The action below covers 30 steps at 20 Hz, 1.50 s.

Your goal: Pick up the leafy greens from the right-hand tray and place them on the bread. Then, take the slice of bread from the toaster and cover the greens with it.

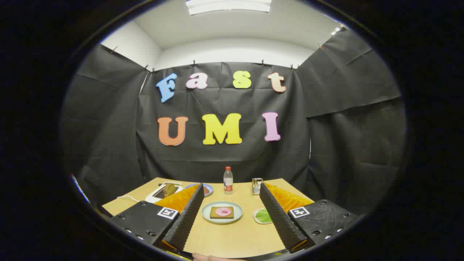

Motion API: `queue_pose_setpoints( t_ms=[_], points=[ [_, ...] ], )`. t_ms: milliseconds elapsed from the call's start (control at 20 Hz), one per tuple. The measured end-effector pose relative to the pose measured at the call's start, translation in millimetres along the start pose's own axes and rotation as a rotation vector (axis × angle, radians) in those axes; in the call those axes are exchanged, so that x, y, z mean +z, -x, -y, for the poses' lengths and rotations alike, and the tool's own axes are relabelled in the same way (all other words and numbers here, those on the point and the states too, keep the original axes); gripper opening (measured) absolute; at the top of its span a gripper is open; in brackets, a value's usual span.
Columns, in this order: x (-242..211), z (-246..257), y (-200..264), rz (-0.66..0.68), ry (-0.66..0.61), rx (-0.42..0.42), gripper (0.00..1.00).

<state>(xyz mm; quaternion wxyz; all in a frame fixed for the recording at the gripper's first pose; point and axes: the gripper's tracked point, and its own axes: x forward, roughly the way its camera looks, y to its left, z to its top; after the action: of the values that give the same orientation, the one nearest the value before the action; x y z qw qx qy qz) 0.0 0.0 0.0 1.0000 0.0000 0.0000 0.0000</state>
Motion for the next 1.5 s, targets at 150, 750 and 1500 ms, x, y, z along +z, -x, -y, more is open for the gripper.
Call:
queue_pose_setpoints(
  t_ms=[150, 750, 1500],
  points=[
    [0, -1, -3, -0.003, 0.008, -0.003, 0.95],
    [-10, 23, -27, -0.02, 0.025, -0.032, 0.95],
    [-124, 147, -186, -0.294, 0.064, -0.118, 0.95]
  ],
)
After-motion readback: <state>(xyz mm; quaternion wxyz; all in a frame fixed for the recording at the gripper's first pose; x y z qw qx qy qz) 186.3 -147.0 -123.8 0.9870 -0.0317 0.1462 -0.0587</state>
